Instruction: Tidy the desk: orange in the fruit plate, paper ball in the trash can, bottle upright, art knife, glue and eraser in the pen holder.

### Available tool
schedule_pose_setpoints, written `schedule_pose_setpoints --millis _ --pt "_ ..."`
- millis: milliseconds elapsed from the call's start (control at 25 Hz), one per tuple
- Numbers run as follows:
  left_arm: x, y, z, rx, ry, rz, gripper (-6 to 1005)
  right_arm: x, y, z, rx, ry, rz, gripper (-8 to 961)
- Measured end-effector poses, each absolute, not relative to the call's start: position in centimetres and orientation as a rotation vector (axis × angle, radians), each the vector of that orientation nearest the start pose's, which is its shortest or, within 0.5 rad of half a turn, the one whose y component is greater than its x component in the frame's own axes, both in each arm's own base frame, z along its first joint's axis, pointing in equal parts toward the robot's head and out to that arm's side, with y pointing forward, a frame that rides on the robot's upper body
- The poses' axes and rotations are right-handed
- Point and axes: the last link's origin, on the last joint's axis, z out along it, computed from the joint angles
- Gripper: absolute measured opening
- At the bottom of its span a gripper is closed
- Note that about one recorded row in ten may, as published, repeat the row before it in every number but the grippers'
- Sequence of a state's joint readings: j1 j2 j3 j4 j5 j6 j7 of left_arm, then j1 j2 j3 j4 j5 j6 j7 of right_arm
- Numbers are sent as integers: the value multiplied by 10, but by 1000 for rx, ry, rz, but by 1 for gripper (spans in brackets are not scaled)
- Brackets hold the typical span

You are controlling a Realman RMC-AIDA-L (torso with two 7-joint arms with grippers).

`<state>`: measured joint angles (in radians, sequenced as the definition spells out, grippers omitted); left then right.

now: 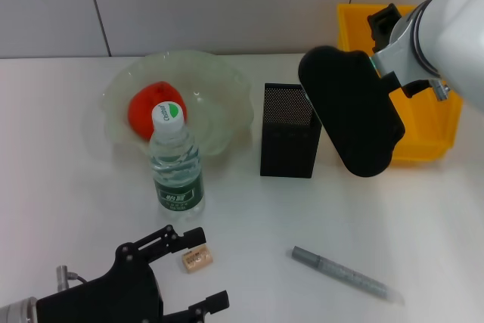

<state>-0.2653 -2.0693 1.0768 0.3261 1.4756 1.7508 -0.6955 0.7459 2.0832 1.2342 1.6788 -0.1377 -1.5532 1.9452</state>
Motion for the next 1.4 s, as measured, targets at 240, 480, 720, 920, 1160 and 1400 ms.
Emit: schedule_pose_setpoints --millis 240,480,720,920,1160,1400 --pt "-285 214 -42 -2606 -238 -1141 802 72 368 -2 -2066 -940 -1302 176" --pt "-283 215 -43 -2607 -232 -1144 802 74 374 -15 -2048 -981 -1339 182" --pt "-283 215 -44 -2612 -230 -1147 802 72 382 -24 -2024 -1001 -1352 188" --pt "-283 214 -43 -2606 -236 -1146 802 67 383 -28 -2013 -1022 -1353 193" --pt "-284 213 -43 -2606 -238 -1145 801 62 381 -33 -2007 -1043 -1344 199" --pt "-284 213 -44 -2606 -242 -1143 801 62 378 -39 -2000 -1062 -1368 204"
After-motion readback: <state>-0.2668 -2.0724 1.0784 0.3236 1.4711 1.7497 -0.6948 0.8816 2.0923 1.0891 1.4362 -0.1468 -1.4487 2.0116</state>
